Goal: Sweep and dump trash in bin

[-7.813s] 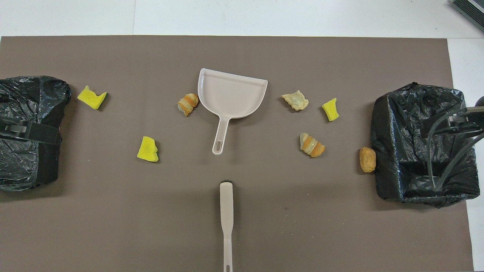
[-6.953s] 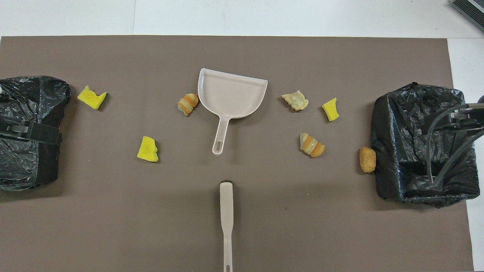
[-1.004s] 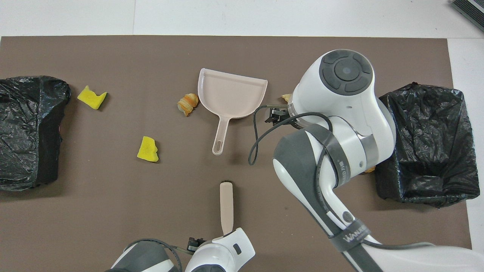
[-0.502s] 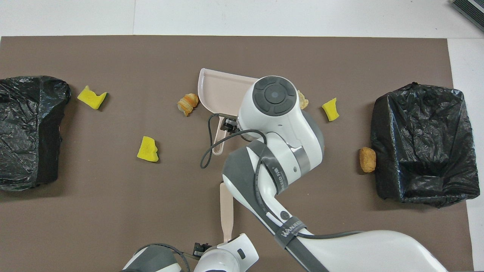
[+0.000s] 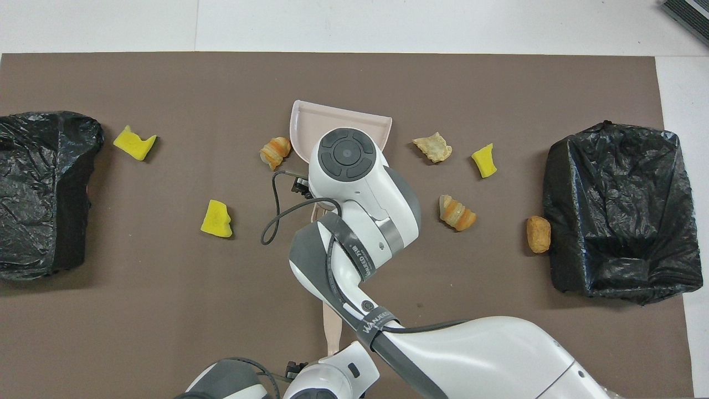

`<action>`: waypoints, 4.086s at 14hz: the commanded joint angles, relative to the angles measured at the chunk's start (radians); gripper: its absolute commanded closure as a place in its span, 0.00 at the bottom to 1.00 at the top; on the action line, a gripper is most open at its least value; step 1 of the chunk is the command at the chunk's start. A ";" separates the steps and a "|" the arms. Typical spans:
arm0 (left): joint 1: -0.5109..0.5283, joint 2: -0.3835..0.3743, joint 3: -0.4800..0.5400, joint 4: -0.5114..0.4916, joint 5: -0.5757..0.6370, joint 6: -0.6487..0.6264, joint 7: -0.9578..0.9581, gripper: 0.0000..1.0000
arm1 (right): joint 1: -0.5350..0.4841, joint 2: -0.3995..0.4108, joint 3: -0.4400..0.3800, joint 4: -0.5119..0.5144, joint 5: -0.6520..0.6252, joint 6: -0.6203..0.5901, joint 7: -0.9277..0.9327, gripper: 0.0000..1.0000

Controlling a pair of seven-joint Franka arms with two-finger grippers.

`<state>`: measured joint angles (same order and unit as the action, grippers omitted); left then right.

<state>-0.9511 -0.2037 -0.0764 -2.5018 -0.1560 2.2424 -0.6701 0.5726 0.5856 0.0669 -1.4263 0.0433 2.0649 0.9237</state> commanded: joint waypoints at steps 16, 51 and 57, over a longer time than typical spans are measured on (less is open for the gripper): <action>-0.024 0.004 0.018 -0.011 -0.054 0.019 0.000 0.49 | 0.018 0.023 0.001 0.027 -0.106 0.001 0.044 0.89; 0.738 0.036 0.029 0.334 0.194 -0.379 0.340 1.00 | -0.191 -0.359 -0.007 -0.379 -0.210 -0.152 -1.771 1.00; 0.904 0.144 0.029 0.405 0.359 -0.250 0.538 1.00 | -0.232 -0.357 -0.006 -0.408 -0.269 -0.098 -1.951 1.00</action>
<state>-0.0767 -0.1015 -0.0344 -2.1457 0.1329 1.9716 -0.1638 0.3554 0.2575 0.0513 -1.7936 -0.1979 1.9435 -0.9962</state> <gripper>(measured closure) 0.744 0.674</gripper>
